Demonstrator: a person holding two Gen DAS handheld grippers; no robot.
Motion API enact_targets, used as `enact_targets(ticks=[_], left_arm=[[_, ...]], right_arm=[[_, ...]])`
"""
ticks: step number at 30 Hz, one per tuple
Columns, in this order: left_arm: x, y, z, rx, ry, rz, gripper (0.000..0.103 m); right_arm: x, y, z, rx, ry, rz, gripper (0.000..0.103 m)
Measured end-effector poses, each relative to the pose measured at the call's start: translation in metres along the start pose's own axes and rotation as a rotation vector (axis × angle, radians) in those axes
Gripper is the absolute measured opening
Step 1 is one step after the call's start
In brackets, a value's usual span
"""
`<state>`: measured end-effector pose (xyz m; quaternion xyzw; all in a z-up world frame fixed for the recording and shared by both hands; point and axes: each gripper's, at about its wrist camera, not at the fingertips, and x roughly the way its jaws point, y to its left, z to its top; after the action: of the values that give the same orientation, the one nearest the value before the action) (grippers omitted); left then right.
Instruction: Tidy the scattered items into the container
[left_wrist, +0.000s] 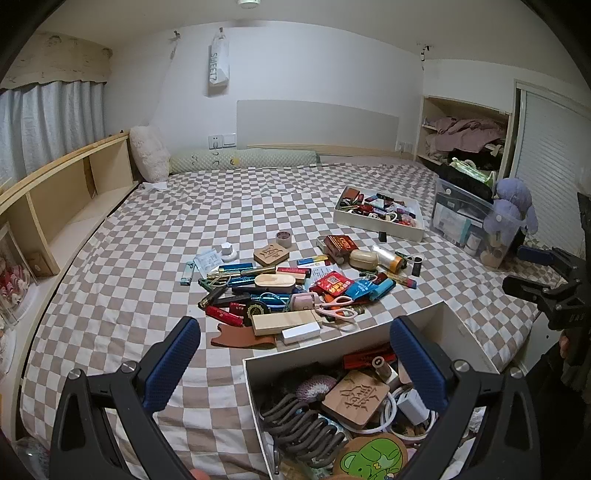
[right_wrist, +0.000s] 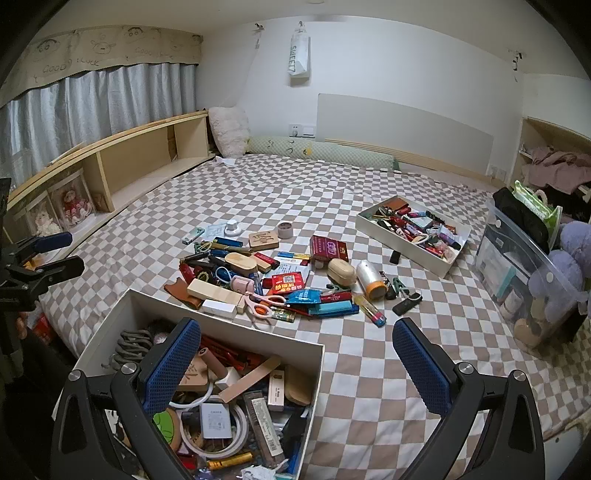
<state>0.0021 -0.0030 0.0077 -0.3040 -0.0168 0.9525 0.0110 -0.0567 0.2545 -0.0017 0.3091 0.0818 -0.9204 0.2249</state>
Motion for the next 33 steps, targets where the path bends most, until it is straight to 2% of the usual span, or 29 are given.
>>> enact_targets(ticks=[6,11,14,20,26,29,33], left_arm=[[-0.003,0.008,0.005,-0.031,-0.002,-0.008,0.103],[-0.005,0.019,0.01,-0.052,-0.007,-0.06,0.103],[-0.007,0.024,0.013,-0.056,-0.029,-0.06,0.103],[-0.009,0.039,0.024,-0.063,-0.097,0.022,0.103],[0.002,0.056,0.042,-0.027,-0.081,0.113,0.103],[0.01,0.063,0.052,-0.018,-0.073,0.151,0.103],[0.022,0.071,0.064,-0.017,-0.061,0.18,0.103]], right_arm=[[-0.004,0.0,0.005,-0.004,-0.02,0.002,0.103],[-0.009,-0.008,0.011,0.012,-0.048,0.015,0.103],[-0.013,-0.015,0.017,0.023,-0.067,0.004,0.103],[-0.016,-0.039,0.033,0.127,-0.113,0.006,0.103],[-0.002,-0.068,0.057,0.218,-0.1,0.077,0.103],[0.006,-0.084,0.071,0.246,-0.112,0.043,0.103],[0.016,-0.092,0.089,0.208,-0.147,-0.026,0.103]])
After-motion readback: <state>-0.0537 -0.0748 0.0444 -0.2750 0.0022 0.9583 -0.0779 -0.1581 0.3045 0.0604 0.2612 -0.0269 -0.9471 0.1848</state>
